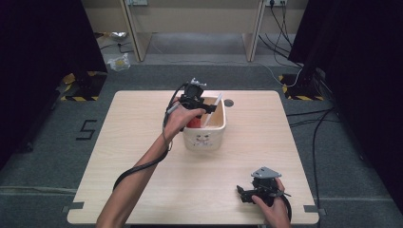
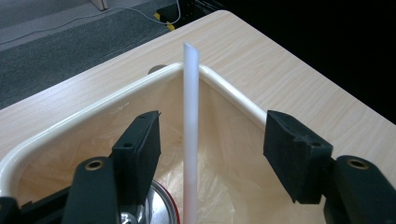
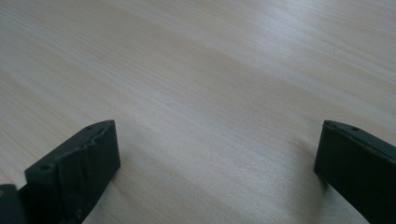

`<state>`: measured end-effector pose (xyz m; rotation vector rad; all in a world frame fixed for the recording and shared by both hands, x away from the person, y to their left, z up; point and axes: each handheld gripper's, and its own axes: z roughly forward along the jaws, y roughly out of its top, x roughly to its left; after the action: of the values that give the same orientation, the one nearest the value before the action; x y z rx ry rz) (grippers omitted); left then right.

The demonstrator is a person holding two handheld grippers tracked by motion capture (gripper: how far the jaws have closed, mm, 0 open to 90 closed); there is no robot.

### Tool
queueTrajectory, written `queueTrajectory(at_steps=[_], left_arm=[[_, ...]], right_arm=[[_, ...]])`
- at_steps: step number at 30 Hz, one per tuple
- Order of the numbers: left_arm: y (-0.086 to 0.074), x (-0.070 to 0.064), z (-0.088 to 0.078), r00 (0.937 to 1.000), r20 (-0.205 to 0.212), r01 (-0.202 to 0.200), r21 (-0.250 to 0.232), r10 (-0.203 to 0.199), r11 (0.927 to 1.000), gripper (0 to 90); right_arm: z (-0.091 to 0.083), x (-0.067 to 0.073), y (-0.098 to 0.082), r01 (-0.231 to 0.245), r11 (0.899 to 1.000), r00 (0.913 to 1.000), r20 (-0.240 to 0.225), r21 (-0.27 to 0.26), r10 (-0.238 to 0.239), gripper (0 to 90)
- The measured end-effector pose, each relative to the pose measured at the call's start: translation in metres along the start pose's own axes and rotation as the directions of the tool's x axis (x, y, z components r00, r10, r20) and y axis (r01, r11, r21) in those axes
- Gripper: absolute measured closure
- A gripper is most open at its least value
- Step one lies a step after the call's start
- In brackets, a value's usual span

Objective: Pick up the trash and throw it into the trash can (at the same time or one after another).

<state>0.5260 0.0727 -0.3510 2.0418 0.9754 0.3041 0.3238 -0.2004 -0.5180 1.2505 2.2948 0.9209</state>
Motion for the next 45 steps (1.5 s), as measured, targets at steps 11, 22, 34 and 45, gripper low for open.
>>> queueTrajectory(at_steps=[11,22,34,45], left_arm=[[-0.009,0.005,-0.013,0.9998,-0.002,0.019,-0.011,-0.019,0.9998,20.9],[-0.020,0.005,-0.032,0.9997,0.023,0.005,-0.038,-0.004,0.9993,15.8],[-0.037,0.006,-0.056,0.9993,0.030,-0.019,-0.062,0.020,0.9979,15.8],[-0.060,0.010,-0.077,0.9995,0.021,-0.023,-0.091,0.025,0.9956,15.9]], right_arm=[[0.000,0.000,0.000,0.000,1.000,1.0000,0.000,0.000,0.000,0.3],[0.000,0.000,0.000,-0.001,1.000,1.0000,0.000,-0.002,0.001,0.3],[0.000,0.000,0.000,-0.001,1.000,1.0000,0.000,-0.001,0.001,0.3],[0.000,0.000,0.000,-0.003,1.000,1.0000,-0.001,-0.001,0.003,0.3]])
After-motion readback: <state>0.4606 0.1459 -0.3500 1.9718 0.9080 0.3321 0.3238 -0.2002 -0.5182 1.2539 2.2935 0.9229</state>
